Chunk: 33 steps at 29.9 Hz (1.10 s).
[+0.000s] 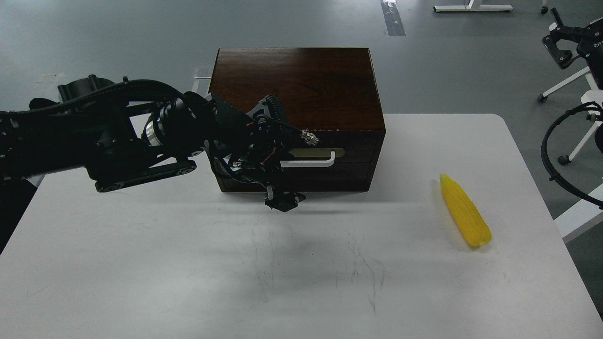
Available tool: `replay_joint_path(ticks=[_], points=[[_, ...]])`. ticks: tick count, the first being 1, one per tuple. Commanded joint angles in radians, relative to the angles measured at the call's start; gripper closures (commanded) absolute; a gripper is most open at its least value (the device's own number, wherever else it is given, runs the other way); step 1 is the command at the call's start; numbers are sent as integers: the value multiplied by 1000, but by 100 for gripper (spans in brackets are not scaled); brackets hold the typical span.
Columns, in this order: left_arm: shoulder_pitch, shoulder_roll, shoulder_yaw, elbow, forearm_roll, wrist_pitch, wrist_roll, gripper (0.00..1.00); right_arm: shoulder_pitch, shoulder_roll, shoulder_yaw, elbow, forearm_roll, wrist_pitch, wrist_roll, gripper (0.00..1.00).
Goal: Put corn in drawer with both arms
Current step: 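Grasp the white drawer handle with the left gripper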
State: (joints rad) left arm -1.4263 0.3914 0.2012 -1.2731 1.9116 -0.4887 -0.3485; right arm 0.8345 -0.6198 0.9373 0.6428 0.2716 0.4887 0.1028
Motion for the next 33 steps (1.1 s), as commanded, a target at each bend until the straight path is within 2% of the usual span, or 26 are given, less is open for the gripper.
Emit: replay_joint_path(ticks=[1,27,33], points=[[0,3,1,-11,0,0,-1,7,0,0,0,0,0,0,0,0],[-13,52,20,-68,-2,0,-4,6,0,-25,0,-2,0,0,0,0],[-17,55,20,-92,-5,0,-26,6,0,-25,2,0,0,0,0,0]])
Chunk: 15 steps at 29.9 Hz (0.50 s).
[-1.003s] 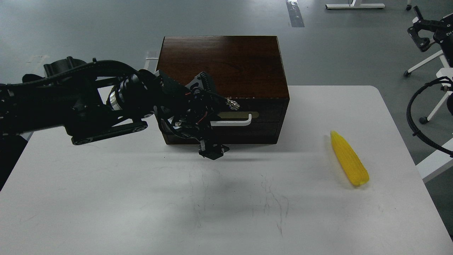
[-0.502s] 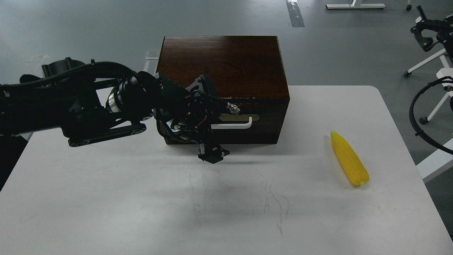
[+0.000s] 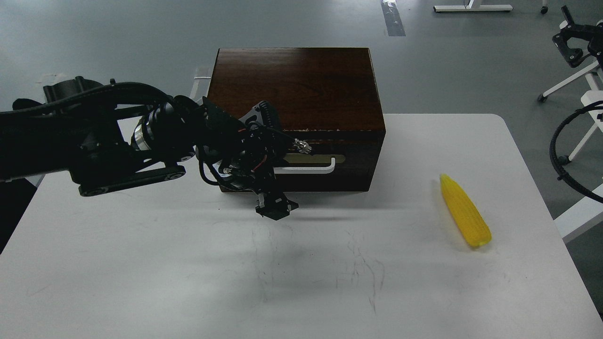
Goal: Put corn in drawer with both arms
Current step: 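Grasp the white drawer handle with the left gripper, then pull the drawer out toward the robot with the left gripper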
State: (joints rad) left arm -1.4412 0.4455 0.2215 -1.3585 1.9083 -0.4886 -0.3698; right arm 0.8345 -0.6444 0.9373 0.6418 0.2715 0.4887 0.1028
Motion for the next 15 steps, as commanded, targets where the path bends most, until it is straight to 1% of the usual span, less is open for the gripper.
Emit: replay_joint_path(ticks=[1,11,15], points=[[-2,-1,-1,-7,-2,0,-4,6,0,-1,1,1,0,0,1,0],[-2,-1,-1,-10,-2,0,-4,6,0,-6,1,1,0,0,1,0],[-2,-1,-1,-11,-2,0,-11,6,0,-4,1,-1,0,0,1,0]])
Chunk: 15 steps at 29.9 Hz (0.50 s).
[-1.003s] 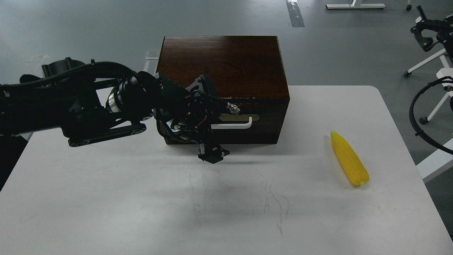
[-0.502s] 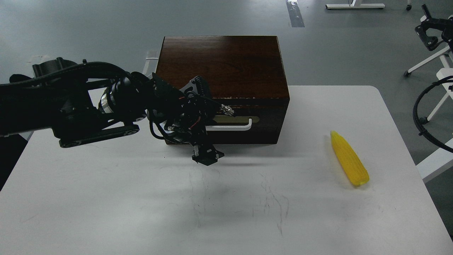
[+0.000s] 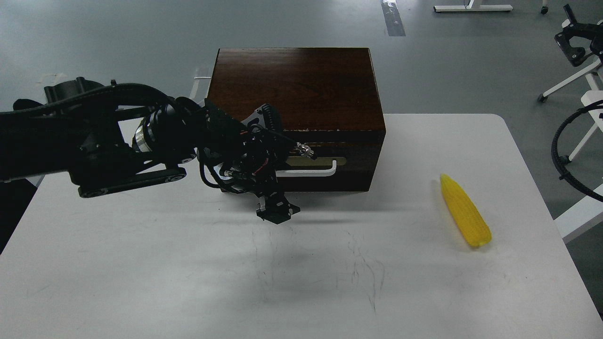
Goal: Put corn in drawer with both arms
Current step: 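Pull the drawer out toward the robot with the left gripper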
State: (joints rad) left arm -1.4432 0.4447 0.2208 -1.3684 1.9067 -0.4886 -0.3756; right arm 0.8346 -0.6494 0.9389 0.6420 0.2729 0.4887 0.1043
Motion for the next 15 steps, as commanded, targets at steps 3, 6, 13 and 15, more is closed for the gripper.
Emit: replay_joint_path(ticks=[3,6,13,15], points=[[0,0,0,-20,0,0,-14,6,0,0,0,-1,0,0,0,0],[0,2,0,-35,0,0,-14,6,0,0,0,-1,0,0,0,0],[-2,14,0,-60,0,0,-14,6,0,0,0,-1,-1,0,0,0],[-6,16,-1,-70,-2,0,-14,6,0,0,0,-1,-1,0,0,0]])
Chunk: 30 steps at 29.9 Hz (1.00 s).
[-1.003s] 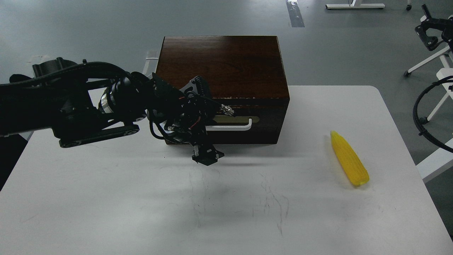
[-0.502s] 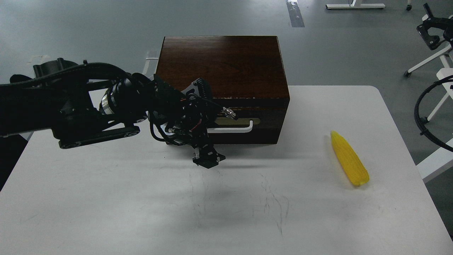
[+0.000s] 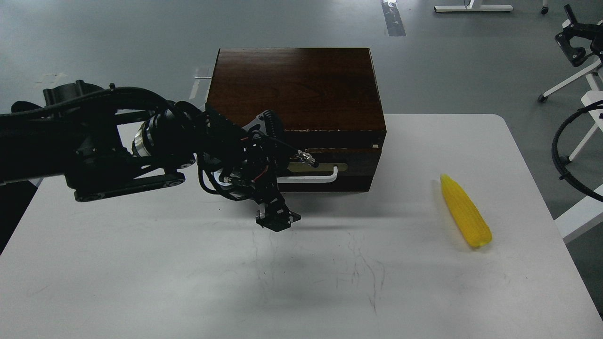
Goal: Put corn in drawer with both arms
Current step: 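Pull the drawer out toward the robot with the left gripper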
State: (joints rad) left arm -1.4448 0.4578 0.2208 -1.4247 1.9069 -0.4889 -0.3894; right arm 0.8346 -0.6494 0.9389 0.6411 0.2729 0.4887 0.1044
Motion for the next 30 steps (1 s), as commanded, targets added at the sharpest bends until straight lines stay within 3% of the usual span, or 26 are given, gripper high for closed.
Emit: replay_joint_path(ticks=[1,10,30], points=[[-5,2,-1,-19,-2,0,0,6,0,0,0,0,0,0,0,0],[-6,32,-6,-100,-5,0,1,6,0,-6,0,-5,-1,0,0,0],[-20,19,-15,-112,-9,0,1,5,-2,-4,-2,-5,-1,0,0,0]])
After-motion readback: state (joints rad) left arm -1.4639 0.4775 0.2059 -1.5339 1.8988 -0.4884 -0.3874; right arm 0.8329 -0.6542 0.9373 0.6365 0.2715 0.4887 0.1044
